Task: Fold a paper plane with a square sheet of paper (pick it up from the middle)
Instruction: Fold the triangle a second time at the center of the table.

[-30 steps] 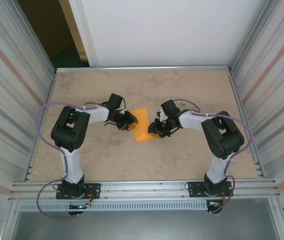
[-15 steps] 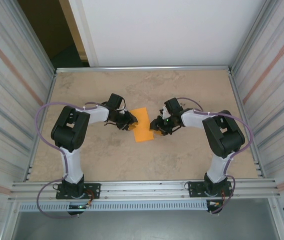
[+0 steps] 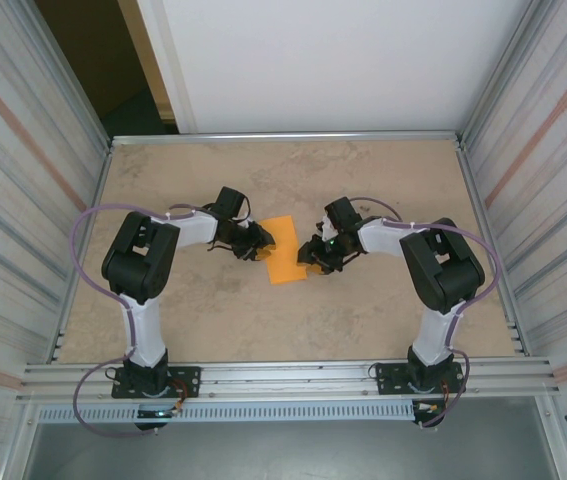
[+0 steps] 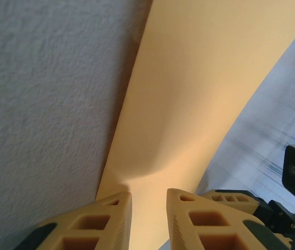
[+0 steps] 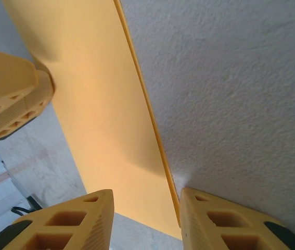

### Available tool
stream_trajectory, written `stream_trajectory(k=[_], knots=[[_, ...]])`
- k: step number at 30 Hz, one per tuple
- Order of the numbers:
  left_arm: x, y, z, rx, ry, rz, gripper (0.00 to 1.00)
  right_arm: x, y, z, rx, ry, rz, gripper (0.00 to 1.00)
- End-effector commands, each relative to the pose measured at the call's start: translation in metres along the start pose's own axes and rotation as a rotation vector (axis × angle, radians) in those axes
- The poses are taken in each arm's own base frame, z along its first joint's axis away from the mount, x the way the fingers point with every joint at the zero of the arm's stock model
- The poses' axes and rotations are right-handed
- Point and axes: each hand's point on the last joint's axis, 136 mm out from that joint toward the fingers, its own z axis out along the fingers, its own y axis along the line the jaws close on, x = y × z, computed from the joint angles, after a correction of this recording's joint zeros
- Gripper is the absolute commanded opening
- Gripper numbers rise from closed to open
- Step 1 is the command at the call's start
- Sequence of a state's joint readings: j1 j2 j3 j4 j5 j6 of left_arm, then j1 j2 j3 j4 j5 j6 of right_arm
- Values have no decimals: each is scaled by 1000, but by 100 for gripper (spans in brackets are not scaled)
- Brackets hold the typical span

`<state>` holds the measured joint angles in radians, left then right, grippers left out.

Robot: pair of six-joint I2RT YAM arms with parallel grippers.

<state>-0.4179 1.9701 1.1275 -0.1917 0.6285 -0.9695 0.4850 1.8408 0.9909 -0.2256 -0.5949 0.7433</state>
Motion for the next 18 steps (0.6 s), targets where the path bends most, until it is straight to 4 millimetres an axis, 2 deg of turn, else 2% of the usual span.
stream_trajectory(k=[1, 9, 18], knots=[[9, 65, 24, -179, 28, -101, 26, 14, -3, -7, 22, 18, -23, 37], [9, 63, 24, -176, 28, -100, 26, 30, 0, 0, 25, 72, -42, 36], [9, 63, 23, -176, 27, -99, 26, 27, 10, -1, -12, 61, -59, 35]])
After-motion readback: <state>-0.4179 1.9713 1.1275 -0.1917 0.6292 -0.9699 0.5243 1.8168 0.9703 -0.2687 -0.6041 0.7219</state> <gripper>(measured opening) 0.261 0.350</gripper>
